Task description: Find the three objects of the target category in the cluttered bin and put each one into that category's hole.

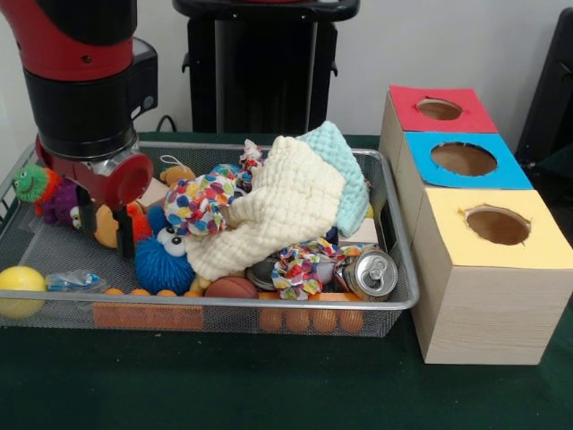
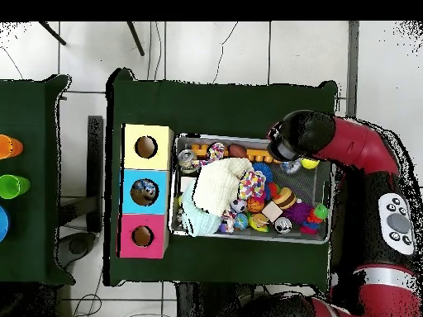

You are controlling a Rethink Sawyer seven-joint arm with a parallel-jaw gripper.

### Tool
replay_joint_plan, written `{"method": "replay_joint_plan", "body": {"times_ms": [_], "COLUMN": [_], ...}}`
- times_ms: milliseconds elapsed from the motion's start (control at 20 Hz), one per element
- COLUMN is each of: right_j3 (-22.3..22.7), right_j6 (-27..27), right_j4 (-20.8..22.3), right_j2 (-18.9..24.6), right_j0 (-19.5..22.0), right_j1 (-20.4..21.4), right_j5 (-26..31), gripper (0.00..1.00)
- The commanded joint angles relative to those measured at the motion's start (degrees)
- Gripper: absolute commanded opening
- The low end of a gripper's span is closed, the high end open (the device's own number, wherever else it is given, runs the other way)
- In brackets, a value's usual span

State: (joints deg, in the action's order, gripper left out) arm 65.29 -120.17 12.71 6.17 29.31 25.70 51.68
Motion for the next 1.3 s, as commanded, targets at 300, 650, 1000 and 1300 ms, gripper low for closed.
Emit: {"method": "replay_joint_plan", "body": {"times_ms": [300,650,1000,1300], "right_j3": [-3.63,-5.53,-7.09,-6.85], "right_j6": [7.85,6.96,6.08,5.62], "right_j4": [4.75,6.26,7.76,8.89], "right_j2": [2.35,2.48,2.40,2.65], "right_j0": [1.82,1.70,1.89,2.64], "right_j1": [-4.95,-7.28,-10.11,-12.30], "right_j5": [0.22,-2.14,-5.43,-9.96], "gripper": [1.00,1.00,1.00,1.00]}}
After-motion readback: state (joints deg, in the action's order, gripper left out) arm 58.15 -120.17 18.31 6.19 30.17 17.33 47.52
